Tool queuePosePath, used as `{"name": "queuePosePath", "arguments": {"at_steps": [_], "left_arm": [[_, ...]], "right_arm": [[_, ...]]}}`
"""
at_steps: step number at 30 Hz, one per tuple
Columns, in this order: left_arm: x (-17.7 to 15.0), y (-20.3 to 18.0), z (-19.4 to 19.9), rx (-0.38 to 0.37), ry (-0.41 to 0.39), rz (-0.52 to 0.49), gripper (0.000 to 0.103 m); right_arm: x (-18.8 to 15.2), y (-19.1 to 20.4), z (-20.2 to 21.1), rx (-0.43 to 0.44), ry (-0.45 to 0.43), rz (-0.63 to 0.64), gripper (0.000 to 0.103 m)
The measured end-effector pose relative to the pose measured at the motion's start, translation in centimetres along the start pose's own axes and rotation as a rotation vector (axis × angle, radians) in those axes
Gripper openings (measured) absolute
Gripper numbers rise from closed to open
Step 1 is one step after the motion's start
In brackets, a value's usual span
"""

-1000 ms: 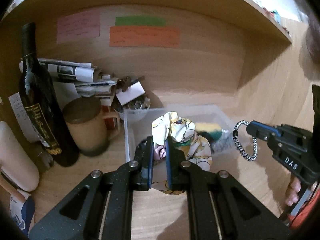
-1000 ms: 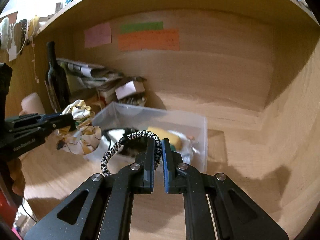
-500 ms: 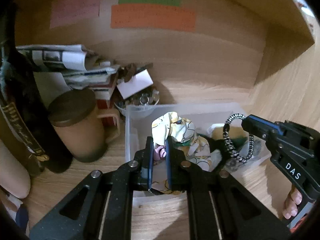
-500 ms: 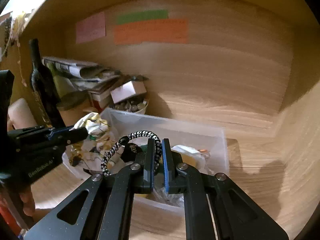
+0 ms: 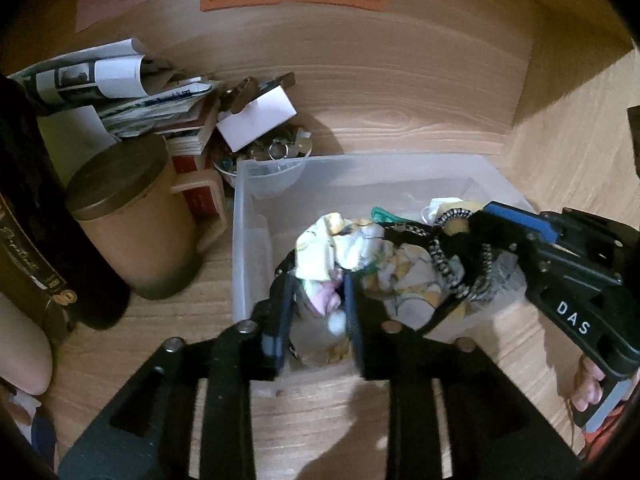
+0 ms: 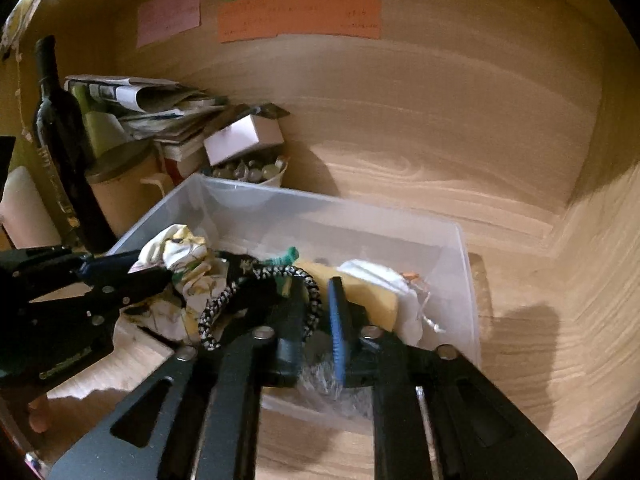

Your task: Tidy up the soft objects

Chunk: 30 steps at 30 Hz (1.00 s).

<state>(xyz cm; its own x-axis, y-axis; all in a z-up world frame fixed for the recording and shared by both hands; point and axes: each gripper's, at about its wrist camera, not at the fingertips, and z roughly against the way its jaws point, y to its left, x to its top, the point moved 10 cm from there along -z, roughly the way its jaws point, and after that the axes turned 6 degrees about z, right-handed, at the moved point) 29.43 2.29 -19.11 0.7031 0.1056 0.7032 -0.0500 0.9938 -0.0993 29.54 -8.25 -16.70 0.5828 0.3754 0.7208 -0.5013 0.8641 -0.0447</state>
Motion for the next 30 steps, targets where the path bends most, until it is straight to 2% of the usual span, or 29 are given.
{"name": "queuePosePath", "arguments": {"at_steps": [2, 3, 9, 15, 20, 22, 27, 29, 30], "left_arm": [[0.0, -0.2, 0.5, -0.006, -0.011, -0.003, 0.038], [0.0, -0.2, 0.8, -0.008, -0.017, -0.004, 0.039], [0.9, -0.7, 3.5, -0.03, -0.071, 0.004, 0.04], [3.2, -1.6, 9.2, -0.061, -0.207, 0.008, 0.041], [4.6, -2.4, 14.6, -0.064, -0.349, -0.008, 0.056], [4.8, -2.6, 16.6, -0.066, -0.399, -0.012, 0.062], [4.8, -3.4, 20.7, -0.061, -0.501, -0.018, 0.075], [4.6, -3.5, 22.0, -0.06, -0.531, -0.018, 0.086], [4.5, -3.5, 22.5, -0.059, -0.543, -0.015, 0.089]], "right_arm": [[-0.2, -0.2, 0.5, -0.009, -0.01, 0.003, 0.028], [0.3, -0.5, 0.9, -0.046, -0.073, -0.012, 0.029], [0.9, -0.6, 4.1, -0.028, -0.133, -0.028, 0.029], [2.3, -0.1, 9.7, -0.004, -0.257, -0.038, 0.029], [3.4, 0.5, 15.4, -0.014, -0.382, -0.033, 0.03], [3.6, 0.5, 17.3, -0.015, -0.423, -0.039, 0.037], [3.4, 0.4, 21.3, -0.037, -0.524, -0.056, 0.064], [3.2, 0.4, 22.4, -0.045, -0.552, -0.059, 0.079], [3.1, 0.5, 22.8, -0.051, -0.564, -0.06, 0.083]]}}
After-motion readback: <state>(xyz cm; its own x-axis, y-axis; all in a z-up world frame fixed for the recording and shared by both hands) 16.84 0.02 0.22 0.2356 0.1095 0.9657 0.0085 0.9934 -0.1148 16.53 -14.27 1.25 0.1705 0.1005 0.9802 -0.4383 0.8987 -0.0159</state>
